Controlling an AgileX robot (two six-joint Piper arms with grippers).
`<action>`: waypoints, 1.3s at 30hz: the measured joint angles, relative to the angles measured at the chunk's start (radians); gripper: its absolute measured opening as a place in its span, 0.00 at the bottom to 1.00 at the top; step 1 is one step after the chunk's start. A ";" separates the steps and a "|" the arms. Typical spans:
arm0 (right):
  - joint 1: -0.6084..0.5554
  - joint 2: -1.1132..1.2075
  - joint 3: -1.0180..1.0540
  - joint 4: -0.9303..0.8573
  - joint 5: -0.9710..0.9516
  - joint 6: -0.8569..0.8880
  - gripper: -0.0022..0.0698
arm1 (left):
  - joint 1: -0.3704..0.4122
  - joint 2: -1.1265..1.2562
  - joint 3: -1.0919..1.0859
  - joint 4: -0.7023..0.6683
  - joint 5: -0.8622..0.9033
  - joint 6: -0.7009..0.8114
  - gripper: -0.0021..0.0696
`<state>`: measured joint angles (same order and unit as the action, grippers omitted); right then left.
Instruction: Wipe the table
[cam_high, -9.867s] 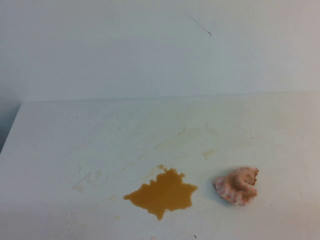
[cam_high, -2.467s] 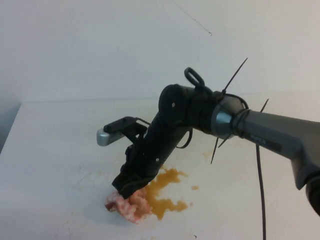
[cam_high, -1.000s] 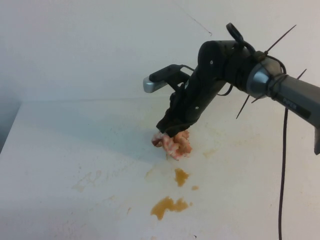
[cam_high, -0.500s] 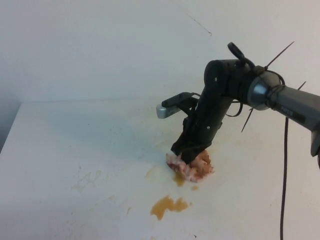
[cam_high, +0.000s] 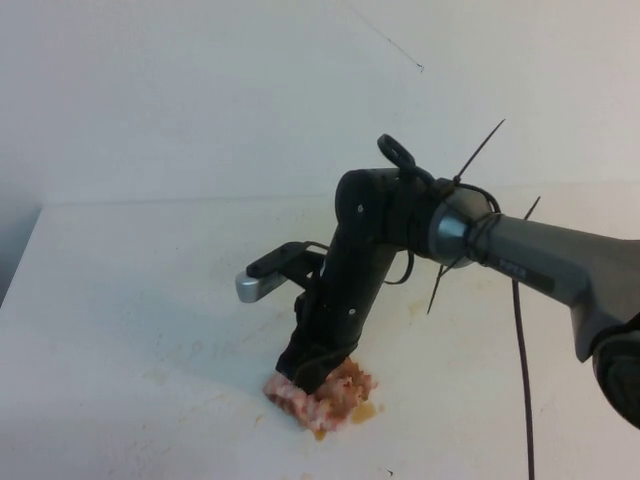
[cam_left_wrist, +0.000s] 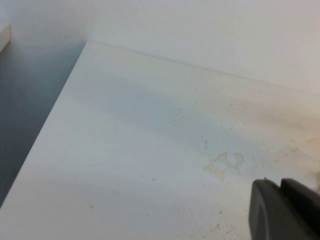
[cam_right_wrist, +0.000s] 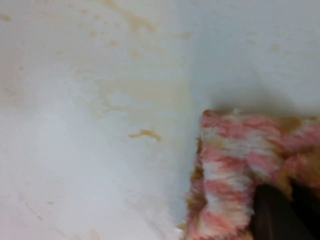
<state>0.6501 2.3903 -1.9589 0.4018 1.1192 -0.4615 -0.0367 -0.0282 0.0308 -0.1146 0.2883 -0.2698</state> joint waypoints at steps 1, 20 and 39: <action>0.012 0.000 0.000 0.004 -0.002 0.000 0.05 | 0.000 0.000 0.000 0.000 0.000 0.000 0.03; 0.105 -0.147 0.006 -0.009 -0.106 0.040 0.05 | 0.000 0.000 0.000 0.000 0.000 0.000 0.03; 0.171 -0.167 0.312 -0.205 -0.293 0.217 0.05 | 0.000 0.000 0.000 0.000 0.000 0.000 0.03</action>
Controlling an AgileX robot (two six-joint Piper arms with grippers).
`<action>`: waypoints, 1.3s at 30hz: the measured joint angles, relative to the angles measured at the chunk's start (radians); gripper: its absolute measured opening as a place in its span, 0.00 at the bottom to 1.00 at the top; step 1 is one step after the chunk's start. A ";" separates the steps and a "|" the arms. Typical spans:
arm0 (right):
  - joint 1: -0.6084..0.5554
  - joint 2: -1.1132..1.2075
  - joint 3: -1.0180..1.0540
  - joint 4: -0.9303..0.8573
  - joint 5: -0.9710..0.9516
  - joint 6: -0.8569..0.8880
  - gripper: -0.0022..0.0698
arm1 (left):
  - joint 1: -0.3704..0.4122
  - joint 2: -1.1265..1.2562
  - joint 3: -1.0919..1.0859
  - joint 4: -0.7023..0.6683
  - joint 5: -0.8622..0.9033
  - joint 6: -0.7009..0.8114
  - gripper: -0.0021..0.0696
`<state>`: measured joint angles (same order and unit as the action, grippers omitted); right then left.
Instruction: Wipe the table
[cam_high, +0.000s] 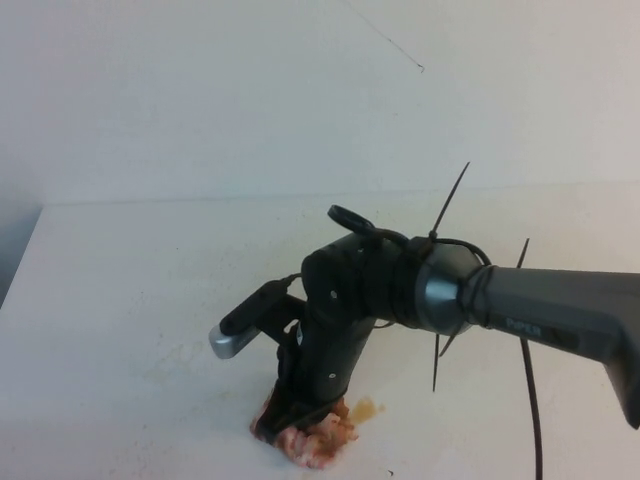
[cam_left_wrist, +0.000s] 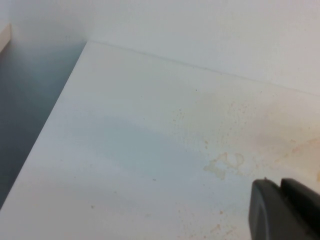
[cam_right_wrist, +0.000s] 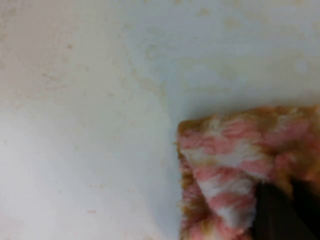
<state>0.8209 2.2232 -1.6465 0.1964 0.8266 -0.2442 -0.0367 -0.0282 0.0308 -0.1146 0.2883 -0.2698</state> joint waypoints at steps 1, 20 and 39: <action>-0.008 -0.005 0.012 0.000 -0.004 0.004 0.05 | 0.000 0.000 0.000 0.000 0.002 0.000 0.03; -0.225 -0.057 0.062 -0.072 0.030 0.009 0.05 | 0.000 0.000 0.000 0.000 0.002 0.000 0.03; -0.227 -0.131 0.064 -0.084 0.029 -0.030 0.28 | 0.000 0.000 0.000 0.000 0.002 0.000 0.03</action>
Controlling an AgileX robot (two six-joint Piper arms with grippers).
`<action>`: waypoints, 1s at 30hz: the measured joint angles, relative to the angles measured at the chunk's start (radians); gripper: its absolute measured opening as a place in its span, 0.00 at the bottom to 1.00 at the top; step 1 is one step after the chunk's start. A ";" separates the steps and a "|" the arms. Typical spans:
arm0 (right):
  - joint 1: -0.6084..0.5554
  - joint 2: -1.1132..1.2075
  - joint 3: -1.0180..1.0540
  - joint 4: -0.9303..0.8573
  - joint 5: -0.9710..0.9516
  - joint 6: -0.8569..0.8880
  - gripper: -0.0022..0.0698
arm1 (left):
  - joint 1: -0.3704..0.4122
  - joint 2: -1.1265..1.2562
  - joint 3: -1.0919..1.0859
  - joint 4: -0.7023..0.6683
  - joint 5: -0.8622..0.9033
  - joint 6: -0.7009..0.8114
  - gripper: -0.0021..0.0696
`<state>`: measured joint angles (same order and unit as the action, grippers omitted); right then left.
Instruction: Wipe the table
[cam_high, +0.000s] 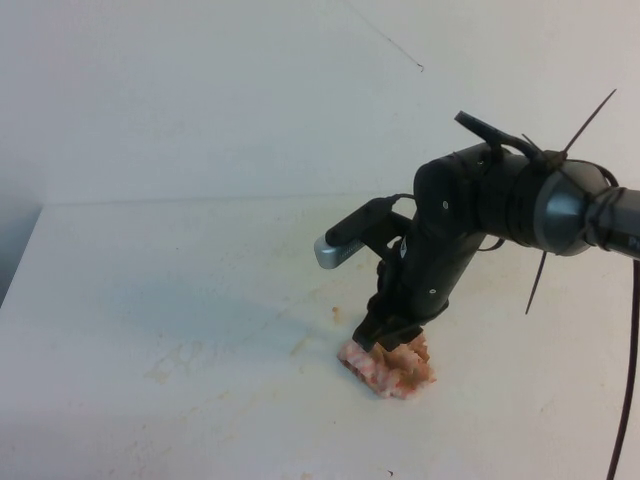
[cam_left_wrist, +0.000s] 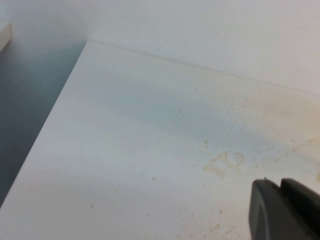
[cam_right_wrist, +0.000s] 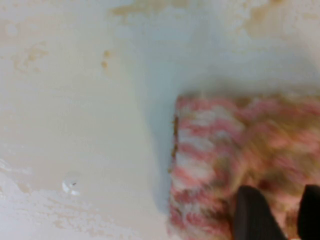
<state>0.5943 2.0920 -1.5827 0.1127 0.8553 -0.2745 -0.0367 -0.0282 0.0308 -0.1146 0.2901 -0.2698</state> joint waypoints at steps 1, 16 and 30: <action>0.000 0.000 0.000 -0.001 0.000 0.000 0.33 | 0.000 0.000 0.000 0.000 0.000 0.000 0.03; 0.000 -0.086 0.000 -0.001 0.033 -0.002 0.10 | 0.000 0.000 0.000 0.000 0.000 0.000 0.03; 0.000 -0.486 0.192 0.007 -0.045 0.083 0.03 | 0.000 0.000 0.000 0.000 0.000 0.000 0.03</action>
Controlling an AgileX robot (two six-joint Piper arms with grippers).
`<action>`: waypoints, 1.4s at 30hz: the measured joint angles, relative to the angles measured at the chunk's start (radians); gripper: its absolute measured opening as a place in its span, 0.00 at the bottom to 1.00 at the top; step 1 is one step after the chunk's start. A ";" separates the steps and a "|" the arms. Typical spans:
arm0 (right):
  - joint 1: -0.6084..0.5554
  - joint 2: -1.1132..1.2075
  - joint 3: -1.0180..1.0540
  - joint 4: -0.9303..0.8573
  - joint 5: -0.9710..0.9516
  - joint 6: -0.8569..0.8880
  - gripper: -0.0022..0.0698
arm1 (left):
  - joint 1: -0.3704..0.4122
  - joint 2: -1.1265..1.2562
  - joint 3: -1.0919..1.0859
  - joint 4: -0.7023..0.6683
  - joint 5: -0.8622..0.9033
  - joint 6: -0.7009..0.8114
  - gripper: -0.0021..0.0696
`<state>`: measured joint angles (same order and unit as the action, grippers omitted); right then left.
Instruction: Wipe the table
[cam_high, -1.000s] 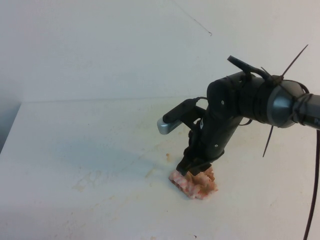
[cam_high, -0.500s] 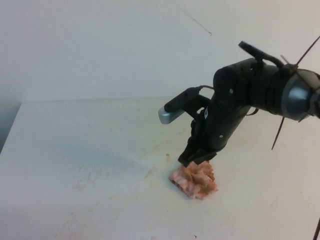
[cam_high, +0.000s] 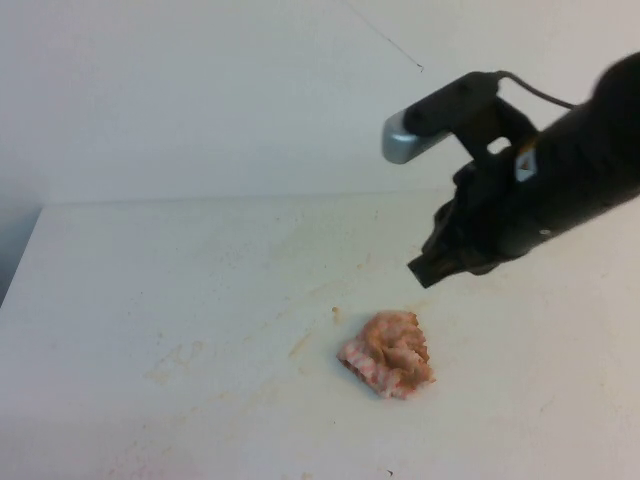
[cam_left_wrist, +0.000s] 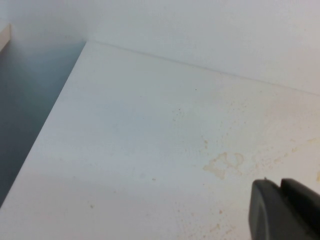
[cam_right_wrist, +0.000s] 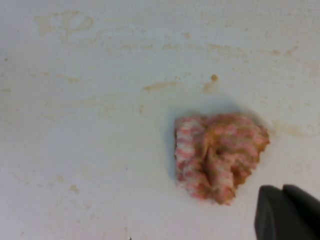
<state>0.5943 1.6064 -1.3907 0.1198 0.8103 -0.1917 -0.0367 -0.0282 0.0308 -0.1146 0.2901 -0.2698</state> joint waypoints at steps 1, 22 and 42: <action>0.000 -0.046 0.042 -0.013 -0.015 0.026 0.03 | 0.000 0.000 0.000 0.000 0.000 0.000 0.03; 0.000 -0.772 0.367 -0.391 -0.010 0.445 0.03 | -0.002 -0.002 0.000 0.000 0.002 0.000 0.03; 0.000 -0.698 0.376 -0.400 0.003 0.447 0.03 | -0.072 0.002 0.000 0.000 0.002 0.000 0.03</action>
<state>0.5943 0.9082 -1.0148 -0.2797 0.8137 0.2551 -0.1082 -0.0266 0.0308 -0.1146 0.2919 -0.2698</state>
